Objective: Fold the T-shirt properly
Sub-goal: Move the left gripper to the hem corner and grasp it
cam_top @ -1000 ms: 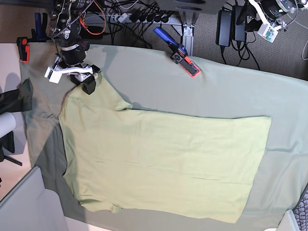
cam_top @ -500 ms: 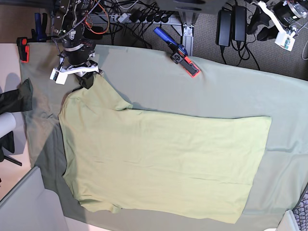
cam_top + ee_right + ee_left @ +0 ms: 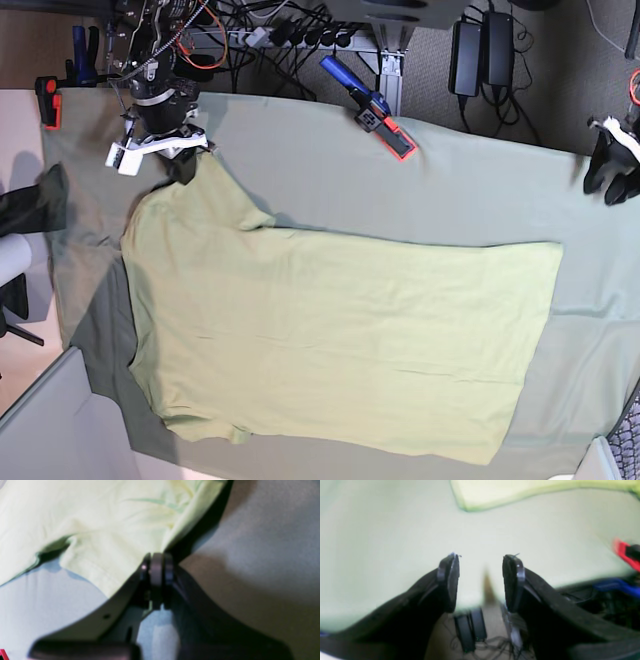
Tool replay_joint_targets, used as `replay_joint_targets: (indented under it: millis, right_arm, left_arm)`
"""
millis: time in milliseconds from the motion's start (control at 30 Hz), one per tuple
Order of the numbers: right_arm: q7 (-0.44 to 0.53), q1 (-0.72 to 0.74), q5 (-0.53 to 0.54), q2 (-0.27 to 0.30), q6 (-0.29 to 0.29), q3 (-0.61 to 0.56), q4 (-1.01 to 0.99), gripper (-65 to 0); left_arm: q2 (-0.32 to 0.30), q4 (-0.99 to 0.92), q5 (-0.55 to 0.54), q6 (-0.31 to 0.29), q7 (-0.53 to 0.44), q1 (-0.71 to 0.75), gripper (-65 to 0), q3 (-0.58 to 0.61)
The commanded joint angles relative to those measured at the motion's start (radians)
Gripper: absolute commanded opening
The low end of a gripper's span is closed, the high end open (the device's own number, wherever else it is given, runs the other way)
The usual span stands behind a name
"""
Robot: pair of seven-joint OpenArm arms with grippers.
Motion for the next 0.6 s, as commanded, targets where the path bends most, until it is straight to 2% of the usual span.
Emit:
replay_joint_targets:
  millis: [0, 300, 433, 567]
  right_arm:
    - [0.008, 0.0, -0.009, 0.008, 0.011, 0.002, 0.011, -65.0]
    - [0.008, -0.004, -0.04, 0.008, 0.011, 0.002, 0.011, -65.0]
    - [0.008, -0.004, -0.048, 0.008, 0.011, 0.002, 0.011, -65.0]
    - [0.007, -0.005, -0.048, 0.008, 0.011, 0.002, 0.011, -65.0]
  left_arm:
    - [-0.018, -0.025, -0.023, -0.003, -0.018, -0.037, -32.9, -0.002]
    - [-0.014, -0.287, -0.079, -0.004, -0.01, -0.3, -32.9, 0.119]
    - [0.021, -0.37, -0.072, -0.005, 0.011, -0.385, -32.9, 0.14]
    - [0.058, -0.396, -0.081, -0.007, 0.045, -0.405, -32.9, 0.14]
